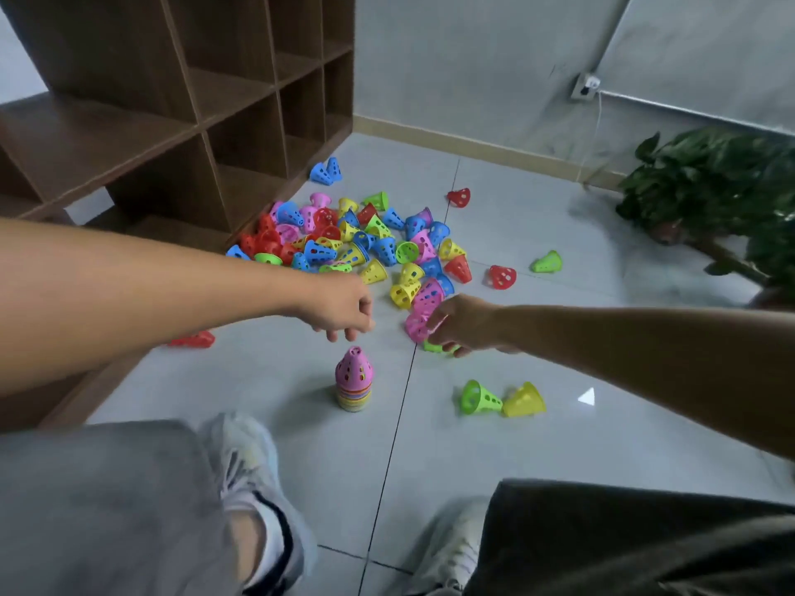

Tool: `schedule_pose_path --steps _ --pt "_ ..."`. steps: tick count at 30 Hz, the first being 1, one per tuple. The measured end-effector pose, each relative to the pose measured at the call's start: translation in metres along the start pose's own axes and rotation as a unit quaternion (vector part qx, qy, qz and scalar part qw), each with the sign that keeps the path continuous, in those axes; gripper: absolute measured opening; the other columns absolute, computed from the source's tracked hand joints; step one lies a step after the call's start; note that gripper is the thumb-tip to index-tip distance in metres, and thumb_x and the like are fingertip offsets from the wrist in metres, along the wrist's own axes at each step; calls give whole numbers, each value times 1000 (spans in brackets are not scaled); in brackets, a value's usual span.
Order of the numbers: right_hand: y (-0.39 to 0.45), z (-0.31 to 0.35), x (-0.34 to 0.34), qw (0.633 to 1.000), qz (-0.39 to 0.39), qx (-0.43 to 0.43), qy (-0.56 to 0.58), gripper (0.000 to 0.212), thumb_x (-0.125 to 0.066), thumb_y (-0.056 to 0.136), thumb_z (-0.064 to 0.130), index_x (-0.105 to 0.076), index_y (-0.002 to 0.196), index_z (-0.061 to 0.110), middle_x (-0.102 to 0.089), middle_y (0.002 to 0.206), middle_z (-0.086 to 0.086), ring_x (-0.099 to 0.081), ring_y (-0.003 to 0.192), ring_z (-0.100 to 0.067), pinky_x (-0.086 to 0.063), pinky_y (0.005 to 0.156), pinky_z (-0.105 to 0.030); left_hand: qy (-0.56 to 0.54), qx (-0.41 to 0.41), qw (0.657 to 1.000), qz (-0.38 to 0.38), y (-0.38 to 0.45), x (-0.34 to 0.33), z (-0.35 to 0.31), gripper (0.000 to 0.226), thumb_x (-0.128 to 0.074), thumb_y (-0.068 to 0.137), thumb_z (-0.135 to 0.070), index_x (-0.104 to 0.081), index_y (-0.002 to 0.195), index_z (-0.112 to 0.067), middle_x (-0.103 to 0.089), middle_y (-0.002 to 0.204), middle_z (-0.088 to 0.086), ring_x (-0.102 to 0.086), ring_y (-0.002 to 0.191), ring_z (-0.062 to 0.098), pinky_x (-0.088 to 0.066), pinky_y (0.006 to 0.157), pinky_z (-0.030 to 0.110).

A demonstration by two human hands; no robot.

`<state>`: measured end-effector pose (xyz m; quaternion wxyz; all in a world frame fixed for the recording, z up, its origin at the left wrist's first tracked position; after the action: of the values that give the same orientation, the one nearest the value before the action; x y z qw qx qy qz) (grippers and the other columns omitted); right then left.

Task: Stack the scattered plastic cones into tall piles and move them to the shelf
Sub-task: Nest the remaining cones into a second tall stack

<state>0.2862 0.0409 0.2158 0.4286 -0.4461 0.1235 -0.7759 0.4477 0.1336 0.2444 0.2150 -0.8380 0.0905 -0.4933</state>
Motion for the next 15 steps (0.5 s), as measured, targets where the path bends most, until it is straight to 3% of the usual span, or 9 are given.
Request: schedule_pose_path --steps 3,5,7,10,15 --pt "-11 -31 9 997 -26 -3 -76 21 -58 96 12 -64 116 5 -68 95 -5 -65 82 -20 -60 77 -30 -23 -29 999 -4 7 -29 -29 18 -57 98 -25 -65 100 -9 -74 90 0 -70 70 18 -55 71 35" --pt "-16 -54 11 992 -40 -11 -118 31 -63 92 16 -65 122 7 -70 108 -10 -69 95 -27 -58 89 -41 -48 -48 998 -16 15 -52 -46 18 -59 97 -27 -66 98 -10 -74 89 0 -69 69 18 -53 67 29" --pt "-18 -78 13 990 -74 -36 -116 32 -66 91 17 -65 122 9 -69 105 -11 -69 92 -29 -59 86 -40 -71 -65 995 -33 22 -73 -58 18 -60 96 -26 -67 97 -9 -74 90 2 -65 68 16 -47 61 22" --pt "-23 -112 14 982 -126 -78 -119 30 -70 90 20 -64 119 13 -63 101 -7 -60 72 -20 -54 66 -29 -90 -80 991 -50 30 -100 -68 19 -63 95 -27 -68 100 -10 -69 88 0 -60 75 16 -45 63 22" --pt "-37 -141 14 975 -145 -102 -130 36 -71 89 24 -63 124 16 -63 122 -10 -61 104 -28 -52 84 -33 -136 -78 987 -45 44 -134 -68 23 -65 93 -32 -67 108 -15 -68 111 3 -63 103 20 -51 91 32"
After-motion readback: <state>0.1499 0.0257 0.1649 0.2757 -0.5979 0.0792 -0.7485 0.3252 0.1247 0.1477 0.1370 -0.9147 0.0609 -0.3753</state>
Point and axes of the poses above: each hand's wrist, its own y-axis towards the middle knuckle, its own x-axis out of the back of the hand, z = x × y, the point moved 6 cm from there along y, towards the middle knuckle
